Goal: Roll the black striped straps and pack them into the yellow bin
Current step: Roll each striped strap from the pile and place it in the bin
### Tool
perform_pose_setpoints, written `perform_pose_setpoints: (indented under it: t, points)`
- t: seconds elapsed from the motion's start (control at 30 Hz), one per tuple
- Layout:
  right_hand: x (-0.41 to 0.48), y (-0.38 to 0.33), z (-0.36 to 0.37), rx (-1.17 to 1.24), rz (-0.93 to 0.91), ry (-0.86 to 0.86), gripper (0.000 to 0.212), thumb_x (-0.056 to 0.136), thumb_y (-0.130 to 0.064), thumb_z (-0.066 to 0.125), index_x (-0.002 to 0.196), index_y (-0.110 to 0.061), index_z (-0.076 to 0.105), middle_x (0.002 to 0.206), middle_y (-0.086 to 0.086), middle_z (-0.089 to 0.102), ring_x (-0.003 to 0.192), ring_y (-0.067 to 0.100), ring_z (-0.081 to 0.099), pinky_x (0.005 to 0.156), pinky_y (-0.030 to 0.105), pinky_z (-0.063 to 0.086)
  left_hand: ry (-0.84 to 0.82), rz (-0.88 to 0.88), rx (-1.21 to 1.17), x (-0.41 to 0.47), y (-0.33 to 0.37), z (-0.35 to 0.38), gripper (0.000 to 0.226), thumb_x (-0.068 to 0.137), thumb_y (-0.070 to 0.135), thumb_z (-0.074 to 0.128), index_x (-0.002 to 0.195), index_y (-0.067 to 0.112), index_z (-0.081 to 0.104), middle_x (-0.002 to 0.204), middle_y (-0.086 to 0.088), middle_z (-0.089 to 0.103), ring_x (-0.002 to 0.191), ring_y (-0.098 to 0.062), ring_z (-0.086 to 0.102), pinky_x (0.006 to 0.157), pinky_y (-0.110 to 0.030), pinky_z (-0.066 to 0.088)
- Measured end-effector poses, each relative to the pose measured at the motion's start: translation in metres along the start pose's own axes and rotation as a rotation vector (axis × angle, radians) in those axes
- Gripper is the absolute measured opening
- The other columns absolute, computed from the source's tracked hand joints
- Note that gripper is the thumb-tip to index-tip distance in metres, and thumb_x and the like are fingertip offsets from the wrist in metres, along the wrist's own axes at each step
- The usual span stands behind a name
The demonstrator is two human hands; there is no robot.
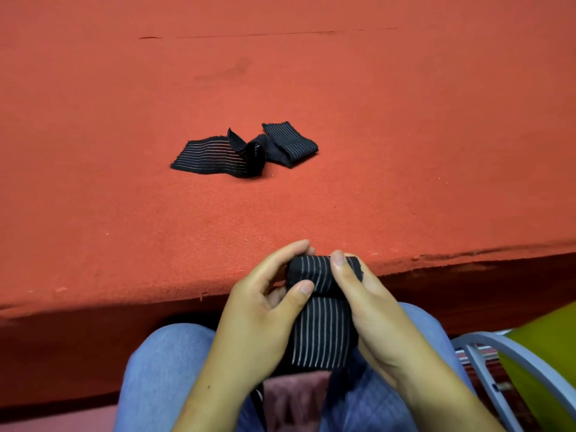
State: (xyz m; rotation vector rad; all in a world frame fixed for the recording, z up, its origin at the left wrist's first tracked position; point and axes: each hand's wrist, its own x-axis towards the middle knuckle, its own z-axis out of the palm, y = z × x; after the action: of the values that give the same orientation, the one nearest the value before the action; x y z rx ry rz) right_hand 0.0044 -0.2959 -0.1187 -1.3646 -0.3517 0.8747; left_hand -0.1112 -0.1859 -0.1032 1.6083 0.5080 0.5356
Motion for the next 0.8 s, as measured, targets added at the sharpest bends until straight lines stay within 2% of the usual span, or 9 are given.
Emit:
perform_pose_setpoints:
  t: [0.13,0.2,0.3,0.37,0.43,0.53,0.63,0.7,0.8]
  points:
    - [-0.0002,-0.0008,-0.0009,-0.027,-0.028,0.03,0.042,0.088,-0.064,0.069,0.105,-0.026,0.07,0.108,0.013,0.077,0.107,0.035,0.074,0.102,0.062,0.053,-0.023,-0.037,-0.018,0.0004,0.0024,0.0,0.046,0.094,0.008,0.068,0.134,0.031,0.062,0.126,0.02,0.071,0.117,-0.001,0.067,0.095,-0.013,0.051]
    - [0.0,-0.0012,-0.0023,-0.045,-0.049,0.021,0.036,0.091,-0.059,0.068,0.104,-0.025,0.069,0.106,0.015,0.076,0.106,0.036,0.073,0.101,0.062,0.053,-0.034,-0.065,0.0,0.0016,0.0057,-0.0009,0.041,0.092,0.029,0.066,0.132,0.034,0.062,0.117,0.026,0.072,0.108,0.006,0.068,0.085,-0.007,0.049]
    - [-0.0006,-0.002,-0.0018,-0.075,-0.072,-0.024,0.033,0.088,-0.057,0.067,0.102,-0.027,0.067,0.092,0.007,0.071,0.09,0.024,0.069,0.09,0.051,0.054,-0.007,-0.056,0.062,0.0039,0.0077,-0.0021,0.037,0.087,0.05,0.058,0.119,0.036,0.071,0.098,0.025,0.075,0.083,0.011,0.067,0.073,-0.007,0.046]
    - [-0.0016,-0.0024,0.0,-0.081,-0.072,-0.042,0.035,0.085,-0.058,0.067,0.101,-0.027,0.066,0.088,0.002,0.067,0.086,0.02,0.065,0.086,0.05,0.052,0.036,-0.054,0.058,0.0054,0.0052,-0.0009,0.026,0.092,0.043,0.06,0.111,0.032,0.075,0.094,0.016,0.076,0.077,0.006,0.066,0.07,-0.01,0.048]
    - [-0.0015,-0.0012,0.0003,-0.068,-0.051,-0.042,0.039,0.084,-0.058,0.069,0.105,-0.025,0.067,0.097,0.009,0.072,0.094,0.025,0.069,0.095,0.058,0.053,0.057,-0.062,0.024,0.0055,0.0035,-0.0002,0.017,0.096,0.026,0.065,0.108,0.029,0.076,0.097,0.009,0.078,0.083,-0.002,0.071,0.073,-0.014,0.052]
    - [-0.0026,-0.0015,0.0003,-0.017,-0.007,-0.035,0.045,0.087,-0.057,0.069,0.114,-0.022,0.07,0.117,0.018,0.074,0.115,0.037,0.07,0.107,0.064,0.049,0.021,-0.064,-0.015,0.0046,0.0041,-0.0001,0.023,0.097,0.012,0.066,0.112,0.026,0.075,0.099,0.007,0.078,0.085,-0.003,0.071,0.075,-0.017,0.054]
    - [-0.002,-0.0019,-0.0006,-0.013,0.006,-0.023,0.052,0.081,-0.063,0.072,0.112,-0.021,0.071,0.116,0.019,0.074,0.115,0.041,0.07,0.106,0.067,0.048,-0.02,-0.062,-0.025,0.0019,0.0057,-0.0007,0.028,0.096,0.004,0.066,0.115,0.023,0.073,0.099,0.008,0.078,0.083,0.0,0.071,0.074,-0.014,0.054]
    - [-0.0014,-0.003,-0.0015,-0.035,-0.008,-0.014,0.047,0.08,-0.062,0.073,0.107,-0.023,0.072,0.112,0.019,0.075,0.113,0.042,0.07,0.104,0.068,0.049,-0.027,-0.077,-0.026,0.0006,0.004,-0.0014,0.031,0.095,0.005,0.067,0.119,0.025,0.072,0.105,0.009,0.078,0.091,-0.002,0.073,0.078,-0.014,0.054]
    - [-0.0018,-0.006,-0.0027,-0.059,-0.027,-0.017,0.042,0.081,-0.055,0.073,0.106,-0.022,0.07,0.112,0.023,0.071,0.107,0.039,0.071,0.102,0.07,0.048,-0.053,-0.14,-0.053,0.002,-0.0006,-0.0031,0.033,0.093,0.03,0.069,0.125,0.031,0.067,0.116,0.007,0.076,0.104,-0.007,0.073,0.087,-0.021,0.056]
